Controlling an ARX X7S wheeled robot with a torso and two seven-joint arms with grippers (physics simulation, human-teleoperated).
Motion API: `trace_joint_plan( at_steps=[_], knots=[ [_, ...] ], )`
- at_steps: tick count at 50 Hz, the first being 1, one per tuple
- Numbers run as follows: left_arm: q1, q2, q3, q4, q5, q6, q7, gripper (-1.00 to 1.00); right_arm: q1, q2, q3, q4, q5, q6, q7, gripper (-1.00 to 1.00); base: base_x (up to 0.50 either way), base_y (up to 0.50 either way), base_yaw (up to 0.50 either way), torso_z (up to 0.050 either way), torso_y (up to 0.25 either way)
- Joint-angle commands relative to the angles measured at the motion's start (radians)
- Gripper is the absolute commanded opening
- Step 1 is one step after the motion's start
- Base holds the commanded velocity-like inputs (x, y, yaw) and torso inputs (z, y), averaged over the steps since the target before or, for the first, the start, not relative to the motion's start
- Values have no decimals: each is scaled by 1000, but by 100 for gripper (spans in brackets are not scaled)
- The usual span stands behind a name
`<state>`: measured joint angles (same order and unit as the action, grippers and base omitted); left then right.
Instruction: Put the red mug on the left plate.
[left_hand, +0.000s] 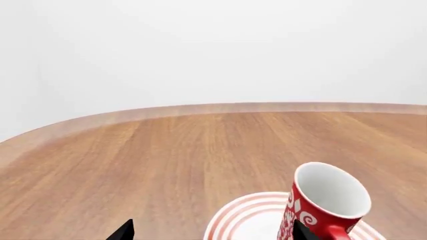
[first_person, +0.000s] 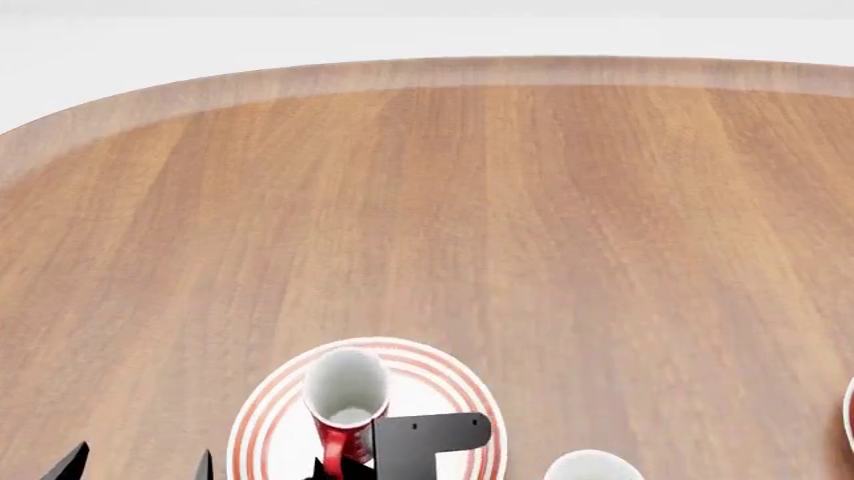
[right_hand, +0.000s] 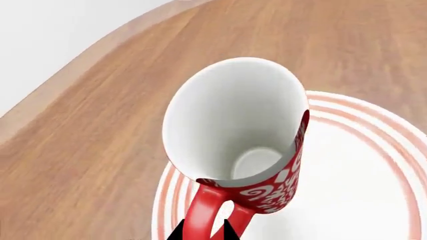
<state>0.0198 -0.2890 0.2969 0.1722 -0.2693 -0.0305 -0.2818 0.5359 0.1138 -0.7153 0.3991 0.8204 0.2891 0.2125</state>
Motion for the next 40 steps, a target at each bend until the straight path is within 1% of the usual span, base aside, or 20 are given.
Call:
trace_joint_plan(
  at_steps=[1,10,13,17,23,28,33,40],
  knots=[
    [-3,-2,3,-6,-3,2,-2,100,97,-94,-11,306,-24,-90,-183,-100,0,0,0,0,0],
    [-3,-4,6,-5,-4,3,-6,100,119,-109,-76,381,8,-133,-211,-100,0,0,0,0,1],
    [-2,-5,9,-6,-4,3,-5,100,139,-112,-132,428,48,-178,-225,-100,0,0,0,0,0],
    [-3,-6,10,-5,-5,3,-6,100,173,-113,-248,488,150,-244,-217,-100,0,0,0,0,0],
    [-4,-8,10,-4,-9,1,-8,100,240,-113,-488,569,371,-351,-201,-100,0,0,0,0,0],
    [-5,-9,12,-6,-10,2,-8,100,263,-113,-603,590,472,-402,-186,-100,0,0,0,0,0],
    [-4,-11,14,-2,-10,1,-11,100,276,-113,-666,594,530,-429,-181,-100,0,0,0,0,0],
    [-2,-14,16,3,-11,1,-14,100,281,-111,-690,588,545,-437,-165,-100,0,0,0,0,0]
  ],
)
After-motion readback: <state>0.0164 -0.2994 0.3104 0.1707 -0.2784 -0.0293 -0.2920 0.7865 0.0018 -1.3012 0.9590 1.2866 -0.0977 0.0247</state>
